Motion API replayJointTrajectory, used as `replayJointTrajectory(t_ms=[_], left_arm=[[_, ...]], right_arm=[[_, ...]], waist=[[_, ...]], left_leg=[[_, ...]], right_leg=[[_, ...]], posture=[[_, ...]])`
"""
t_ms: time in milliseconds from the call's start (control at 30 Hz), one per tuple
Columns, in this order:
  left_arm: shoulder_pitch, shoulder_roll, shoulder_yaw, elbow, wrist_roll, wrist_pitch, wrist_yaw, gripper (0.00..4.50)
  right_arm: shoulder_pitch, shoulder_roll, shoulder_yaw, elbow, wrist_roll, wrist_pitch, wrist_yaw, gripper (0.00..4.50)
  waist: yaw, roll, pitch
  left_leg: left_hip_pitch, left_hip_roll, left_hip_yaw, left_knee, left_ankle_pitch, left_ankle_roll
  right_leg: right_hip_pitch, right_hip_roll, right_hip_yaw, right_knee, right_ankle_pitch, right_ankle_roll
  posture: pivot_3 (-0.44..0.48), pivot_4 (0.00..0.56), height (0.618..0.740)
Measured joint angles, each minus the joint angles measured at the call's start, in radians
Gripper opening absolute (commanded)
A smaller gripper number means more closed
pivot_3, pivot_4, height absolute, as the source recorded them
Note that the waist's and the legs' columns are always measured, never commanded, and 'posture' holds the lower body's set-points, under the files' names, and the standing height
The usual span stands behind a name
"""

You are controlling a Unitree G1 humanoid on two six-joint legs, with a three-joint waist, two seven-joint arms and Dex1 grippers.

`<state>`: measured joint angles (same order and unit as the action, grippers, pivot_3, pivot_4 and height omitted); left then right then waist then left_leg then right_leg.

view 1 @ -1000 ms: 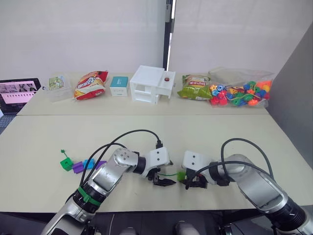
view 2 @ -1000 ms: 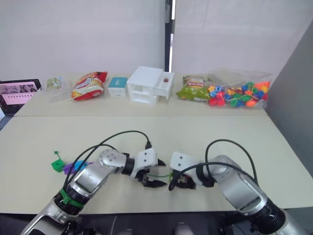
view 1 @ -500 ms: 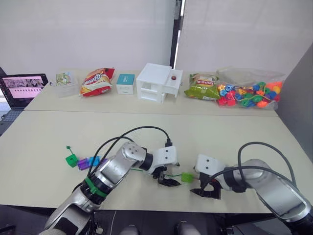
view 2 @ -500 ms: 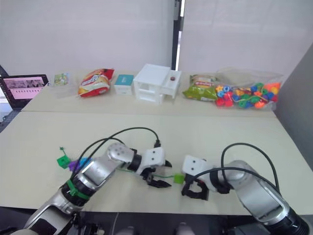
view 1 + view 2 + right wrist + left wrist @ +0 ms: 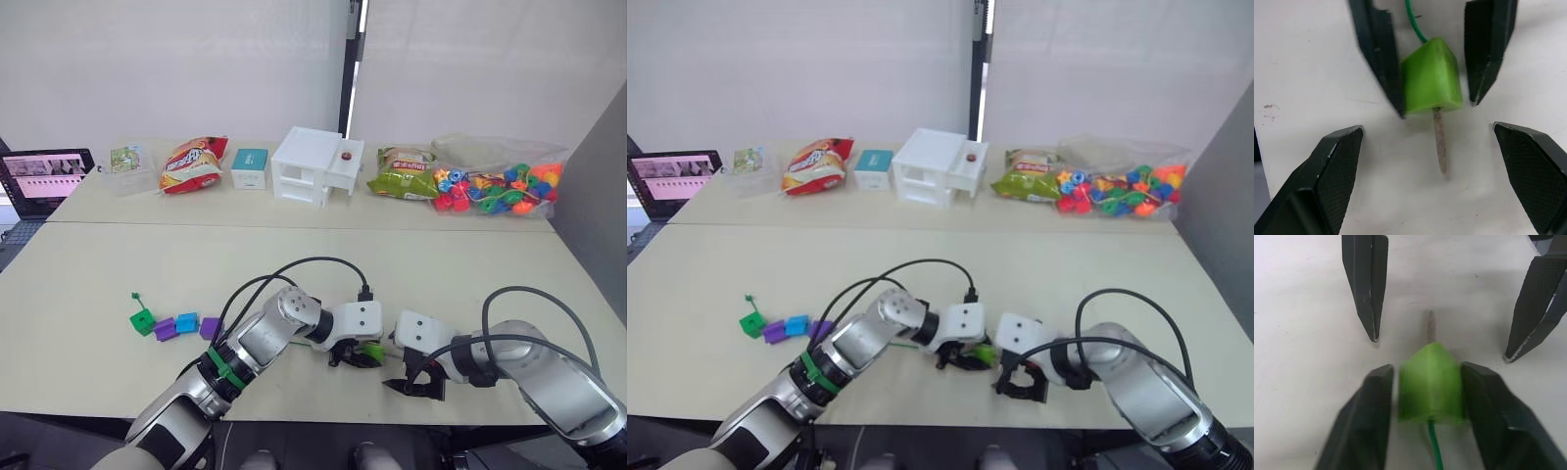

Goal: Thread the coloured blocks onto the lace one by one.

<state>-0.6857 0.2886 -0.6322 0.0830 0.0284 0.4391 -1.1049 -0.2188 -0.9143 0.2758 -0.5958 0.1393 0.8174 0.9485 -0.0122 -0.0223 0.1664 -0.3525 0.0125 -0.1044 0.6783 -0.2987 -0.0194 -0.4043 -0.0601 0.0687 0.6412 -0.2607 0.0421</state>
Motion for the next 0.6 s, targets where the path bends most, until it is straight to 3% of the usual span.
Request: replayJointTrajectory(t_ms=[267,600], left_arm=[[0.018,0.027,0.001,-0.036,0.005,0.0,-0.015,1.3],[0.021,0.033,0.006,-0.044,0.005,0.0,-0.025,1.3]], right_arm=[[-0.006,0.004,0.0,0.032,0.003,-0.033,0.01,4.5],[-0.038,0.012,0.028,0.097,0.003,-0.11,0.044,1.26]], waist=[[-0.003,0.0,0.0],[-0.006,0.0,0.0]], left_leg=[[0.001,0.0,0.0,0.0,0.0,0.0],[0.001,0.0,0.0,0.0,0.0,0.0]], right_leg=[[0.0,0.0,0.0,0.001,0.0,0.0],[0.0,0.0,0.0,0.002,0.0,0.0]], posture=[[0.0,0.15,0.74],[0.0,0.15,0.74]])
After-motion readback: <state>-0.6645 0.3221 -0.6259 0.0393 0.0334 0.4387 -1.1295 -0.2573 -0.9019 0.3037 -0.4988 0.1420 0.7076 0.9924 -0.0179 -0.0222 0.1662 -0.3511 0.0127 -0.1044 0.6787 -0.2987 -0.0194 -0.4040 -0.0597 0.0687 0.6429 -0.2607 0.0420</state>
